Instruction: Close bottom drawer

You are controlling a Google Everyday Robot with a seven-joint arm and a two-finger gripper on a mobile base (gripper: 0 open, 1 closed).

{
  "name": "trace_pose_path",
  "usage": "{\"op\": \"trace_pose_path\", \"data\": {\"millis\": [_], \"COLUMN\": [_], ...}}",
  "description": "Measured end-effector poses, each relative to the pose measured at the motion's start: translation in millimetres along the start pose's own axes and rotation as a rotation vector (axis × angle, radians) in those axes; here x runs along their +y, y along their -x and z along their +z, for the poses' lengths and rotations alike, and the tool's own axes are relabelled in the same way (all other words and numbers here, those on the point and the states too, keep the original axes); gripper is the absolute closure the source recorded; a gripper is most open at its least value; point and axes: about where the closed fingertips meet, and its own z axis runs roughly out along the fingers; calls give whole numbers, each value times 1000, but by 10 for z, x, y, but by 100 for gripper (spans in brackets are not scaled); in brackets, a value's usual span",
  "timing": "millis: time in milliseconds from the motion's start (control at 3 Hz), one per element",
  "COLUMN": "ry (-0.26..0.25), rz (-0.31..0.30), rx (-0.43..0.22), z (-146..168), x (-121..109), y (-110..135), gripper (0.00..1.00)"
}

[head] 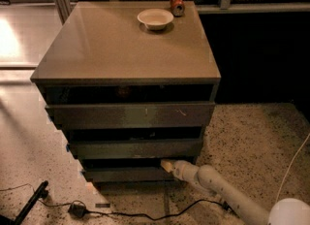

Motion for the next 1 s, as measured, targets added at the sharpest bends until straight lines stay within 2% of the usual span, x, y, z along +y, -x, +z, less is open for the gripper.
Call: {"op": "trace_pose_path", "data": {"millis": [333,667,1000], "ry": [2,-10,-10], "rz": [11,37,37], "rx": [26,88,88], "z": [76,77,53], "x": [-22,-115,-84], "y": [-116,-400,-359], "gripper": [100,100,100]}}
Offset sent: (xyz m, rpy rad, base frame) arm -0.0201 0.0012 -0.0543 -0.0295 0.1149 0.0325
